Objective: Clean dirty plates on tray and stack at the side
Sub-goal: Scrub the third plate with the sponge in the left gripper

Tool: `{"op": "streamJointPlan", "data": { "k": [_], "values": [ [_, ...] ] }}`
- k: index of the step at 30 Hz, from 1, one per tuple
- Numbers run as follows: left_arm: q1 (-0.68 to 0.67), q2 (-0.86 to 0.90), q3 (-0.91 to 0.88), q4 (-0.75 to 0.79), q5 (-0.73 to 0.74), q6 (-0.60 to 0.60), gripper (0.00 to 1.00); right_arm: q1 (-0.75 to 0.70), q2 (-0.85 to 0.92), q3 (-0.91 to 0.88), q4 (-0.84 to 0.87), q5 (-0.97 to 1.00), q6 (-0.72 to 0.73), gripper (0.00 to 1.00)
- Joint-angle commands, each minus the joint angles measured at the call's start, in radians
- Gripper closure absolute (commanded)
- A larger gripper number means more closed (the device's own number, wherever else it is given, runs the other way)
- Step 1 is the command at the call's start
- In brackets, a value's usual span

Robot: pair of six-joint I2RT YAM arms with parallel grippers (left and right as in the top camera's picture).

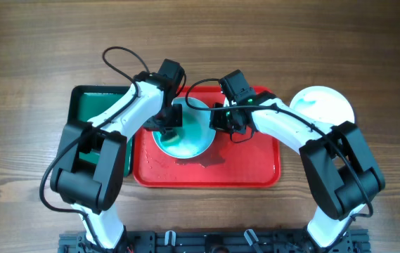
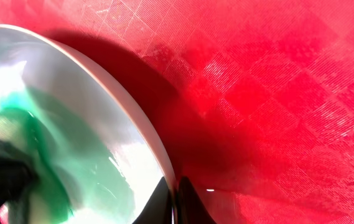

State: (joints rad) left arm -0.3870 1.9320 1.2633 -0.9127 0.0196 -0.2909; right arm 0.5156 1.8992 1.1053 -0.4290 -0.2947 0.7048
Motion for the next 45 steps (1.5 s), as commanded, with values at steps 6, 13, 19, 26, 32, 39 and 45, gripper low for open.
{"op": "streamJointPlan", "data": {
  "k": [6,13,19,26,32,39,45],
  "values": [
    [-0.010,0.028,-0.037,0.157,0.117,0.125,0.96,-0.006,0.015,-0.010,0.002,0.018,0.005,0.96],
    [-0.013,0.028,-0.037,0.113,-0.271,-0.292,0.96,-0.006,0.015,-0.010,0.003,0.018,0.002,0.96],
    [-0.076,0.028,-0.037,0.094,0.210,0.021,0.96,-0.006,0.015,-0.010,0.007,0.018,0.002,0.96],
    [-0.081,0.028,-0.037,0.259,0.225,0.049,0.96,-0.006,0.015,-0.010,0.006,0.014,0.001,0.96],
    [-0.045,0.028,-0.037,0.187,-0.226,-0.269,0.96,-0.006,0.015,-0.010,0.007,0.014,-0.002,0.96],
    [-0.060,0.028,-0.037,0.055,0.295,0.061,0.96,-0.006,0.015,-0.010,0.008,0.014,-0.002,0.96],
    [-0.058,0.028,-0.032,0.189,0.575,0.275,0.96,-0.006,0.015,-0.010,0.008,0.014,-0.002,0.96]
  ]
}}
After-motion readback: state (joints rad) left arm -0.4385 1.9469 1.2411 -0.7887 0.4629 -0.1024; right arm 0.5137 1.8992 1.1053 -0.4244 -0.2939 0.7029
